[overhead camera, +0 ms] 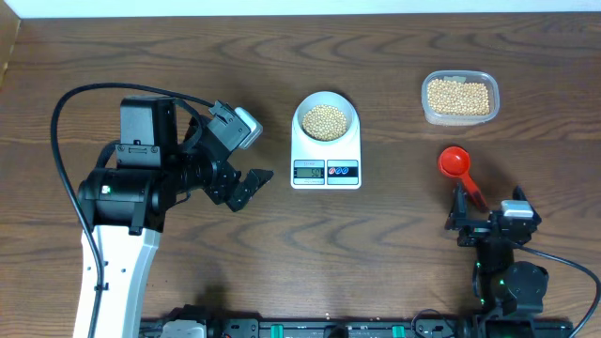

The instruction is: Scoop item into bowl and weigh 50g on scale

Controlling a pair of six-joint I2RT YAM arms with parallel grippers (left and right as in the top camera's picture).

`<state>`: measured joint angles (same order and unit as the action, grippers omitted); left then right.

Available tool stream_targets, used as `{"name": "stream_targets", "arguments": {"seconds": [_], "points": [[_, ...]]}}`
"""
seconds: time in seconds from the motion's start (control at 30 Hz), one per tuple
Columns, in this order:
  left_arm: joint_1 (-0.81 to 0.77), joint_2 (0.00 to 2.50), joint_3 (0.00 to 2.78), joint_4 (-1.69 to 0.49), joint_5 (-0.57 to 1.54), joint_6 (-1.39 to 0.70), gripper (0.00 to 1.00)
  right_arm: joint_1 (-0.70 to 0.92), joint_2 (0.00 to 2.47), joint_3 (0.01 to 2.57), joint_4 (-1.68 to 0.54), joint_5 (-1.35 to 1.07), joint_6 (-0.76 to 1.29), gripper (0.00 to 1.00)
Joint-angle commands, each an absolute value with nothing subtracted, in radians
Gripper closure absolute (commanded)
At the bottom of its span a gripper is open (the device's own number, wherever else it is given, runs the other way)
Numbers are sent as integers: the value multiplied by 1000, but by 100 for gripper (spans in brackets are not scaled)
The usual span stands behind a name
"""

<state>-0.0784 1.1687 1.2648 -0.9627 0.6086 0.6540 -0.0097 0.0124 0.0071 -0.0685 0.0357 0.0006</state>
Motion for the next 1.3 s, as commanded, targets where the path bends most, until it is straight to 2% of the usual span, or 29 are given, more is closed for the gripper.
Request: {"name": "stream_targets", "arguments": {"seconds": [0.0,1.03,1.27], "points": [[-72,1163,1293,-964,628,649,1,7,5,6,-70,69,18,1],[-75,1167,1278,-993,596,650,1,7,5,6,-69,68,18,1],[-75,1046,1246,-1015,545,643,1,7,5,6,-69,68,18,1]]}}
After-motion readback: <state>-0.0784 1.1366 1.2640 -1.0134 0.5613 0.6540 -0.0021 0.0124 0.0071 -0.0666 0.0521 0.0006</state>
